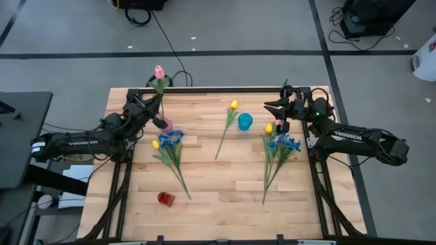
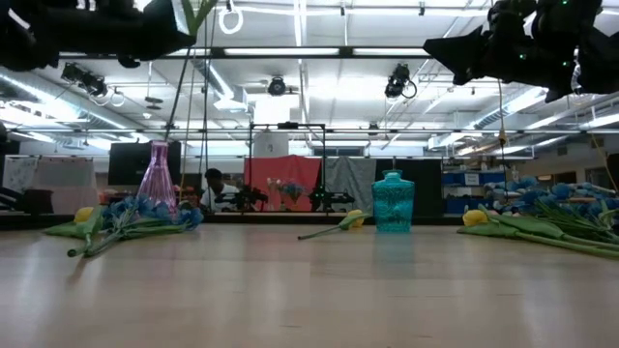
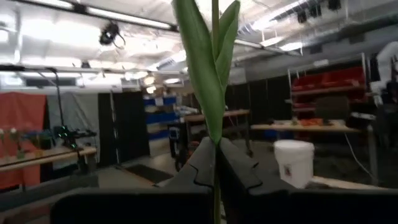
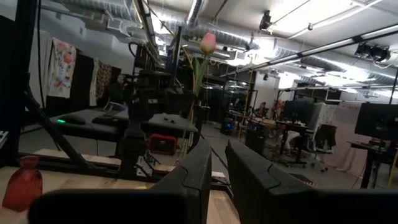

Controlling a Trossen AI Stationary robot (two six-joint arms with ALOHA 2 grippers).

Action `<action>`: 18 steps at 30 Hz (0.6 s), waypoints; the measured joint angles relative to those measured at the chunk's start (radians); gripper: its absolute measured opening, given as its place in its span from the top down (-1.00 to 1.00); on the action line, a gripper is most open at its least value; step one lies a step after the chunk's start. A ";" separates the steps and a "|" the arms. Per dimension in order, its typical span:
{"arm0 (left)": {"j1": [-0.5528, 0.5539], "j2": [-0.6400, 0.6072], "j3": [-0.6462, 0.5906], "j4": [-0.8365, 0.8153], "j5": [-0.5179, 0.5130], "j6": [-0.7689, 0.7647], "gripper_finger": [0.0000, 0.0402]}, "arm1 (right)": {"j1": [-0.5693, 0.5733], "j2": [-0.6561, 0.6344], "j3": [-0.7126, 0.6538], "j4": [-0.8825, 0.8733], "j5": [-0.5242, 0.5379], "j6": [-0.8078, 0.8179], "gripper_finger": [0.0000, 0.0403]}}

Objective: Sort flowers into vase by color
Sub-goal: Put the top left pink tulip into the violet vase

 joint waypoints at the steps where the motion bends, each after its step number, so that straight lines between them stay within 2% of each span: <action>1: 0.018 0.003 -0.014 0.037 0.013 -0.003 0.94 | 0.000 0.000 0.000 0.001 0.001 0.000 0.68; 3: 0.042 0.003 -0.038 0.096 0.028 -0.016 0.94 | 0.000 0.000 0.000 0.000 0.001 0.000 0.68; 10: 0.045 0.002 -0.050 0.154 0.068 0.005 0.94 | 0.000 0.004 0.000 -0.001 0.001 0.000 0.68; 18: 0.045 -0.021 -0.049 0.144 0.071 0.006 0.94 | 0.000 0.019 0.000 -0.002 0.001 0.007 0.68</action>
